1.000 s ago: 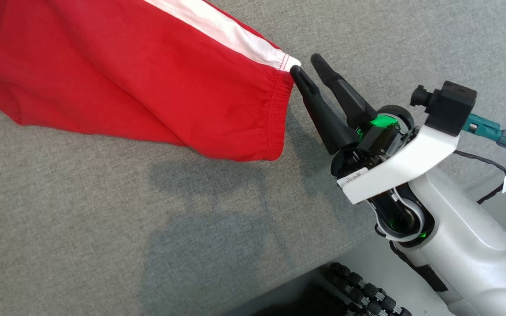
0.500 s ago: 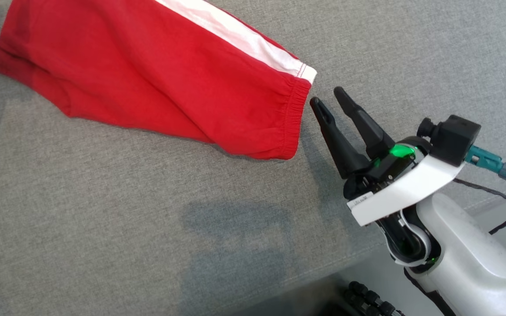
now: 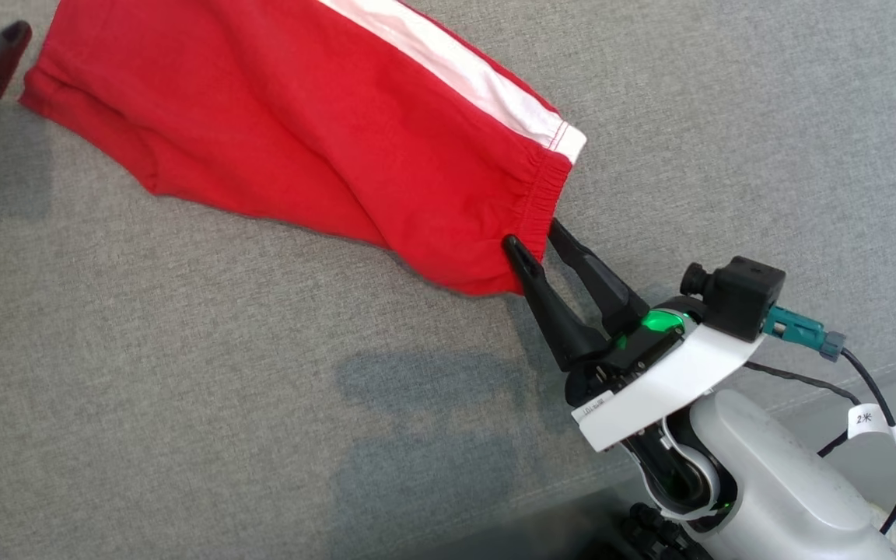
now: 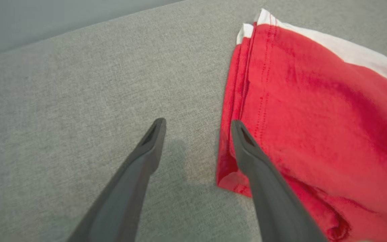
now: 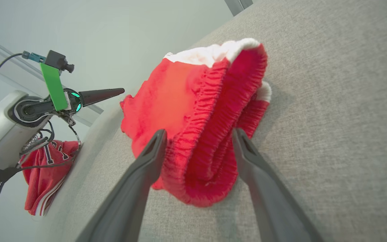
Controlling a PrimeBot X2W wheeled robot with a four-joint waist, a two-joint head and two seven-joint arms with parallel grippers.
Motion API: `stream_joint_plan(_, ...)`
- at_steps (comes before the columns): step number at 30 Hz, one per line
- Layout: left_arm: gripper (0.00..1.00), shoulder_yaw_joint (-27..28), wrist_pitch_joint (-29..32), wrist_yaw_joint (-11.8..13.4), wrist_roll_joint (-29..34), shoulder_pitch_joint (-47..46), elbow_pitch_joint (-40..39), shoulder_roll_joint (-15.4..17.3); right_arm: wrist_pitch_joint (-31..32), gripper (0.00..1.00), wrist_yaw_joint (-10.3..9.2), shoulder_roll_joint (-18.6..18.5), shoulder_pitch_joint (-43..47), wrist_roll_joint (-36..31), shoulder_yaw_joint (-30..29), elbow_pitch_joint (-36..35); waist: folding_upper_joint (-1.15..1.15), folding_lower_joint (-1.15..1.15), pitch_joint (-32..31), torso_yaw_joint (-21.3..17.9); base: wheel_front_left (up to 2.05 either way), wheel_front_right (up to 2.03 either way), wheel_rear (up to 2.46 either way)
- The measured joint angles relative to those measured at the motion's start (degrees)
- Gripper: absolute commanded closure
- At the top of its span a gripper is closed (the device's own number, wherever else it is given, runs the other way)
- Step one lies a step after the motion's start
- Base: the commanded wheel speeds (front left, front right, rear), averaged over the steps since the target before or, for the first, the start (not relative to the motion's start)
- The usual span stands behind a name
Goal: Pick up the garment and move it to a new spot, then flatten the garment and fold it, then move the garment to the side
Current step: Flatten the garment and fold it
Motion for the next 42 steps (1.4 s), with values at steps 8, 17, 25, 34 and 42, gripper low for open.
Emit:
stream_joint_plan(8, 0.00, 0.22, 2.52, 0.49, -3.72, 2.86, 0.91, -0.44, -0.07, 0.00, 0.01, 0.16, 0.04, -0.57, 0.56, 2.33, 0.00, 0.00, 0.01, 0.08, 0.00, 0.00, 0.00)
stream_joint_plan(17, 0.00, 0.70, 4.01, 1.08, -4.60, 3.83, 0.13, -0.19, -0.13, 0.00, 0.09, 0.58, 0.13, -0.67, 0.53, 4.97, 0.00, 0.00, -1.34, 0.69, 0.00, 0.00, 0.00)
stream_joint_plan(25, 0.00, 2.56, 6.87, 2.04, -9.70, 3.83, -3.30, -2.21, -0.13, 0.00, 0.10, 0.96, 0.21, -0.90, 0.62, 5.69, 0.00, 0.00, -2.69, 1.31, 0.00, 0.00, 0.00)
stream_joint_plan(34, 0.00, 1.77, 9.48, 3.98, -9.25, 4.05, -6.28, -1.09, -0.13, 0.00, 0.56, 1.66, 0.15, -1.60, 1.76, 5.82, 0.00, 0.00, -1.72, 0.87, 0.00, 0.00, 0.00)
stream_joint_plan(42, 0.00, 1.87, 9.55, 5.93, -8.43, 4.42, -6.41, -0.45, -0.32, 0.00, 1.07, 2.56, -0.31, -2.08, 1.90, 6.25, 0.00, 0.00, -0.29, -0.61, 0.00, 0.00, 0.00)
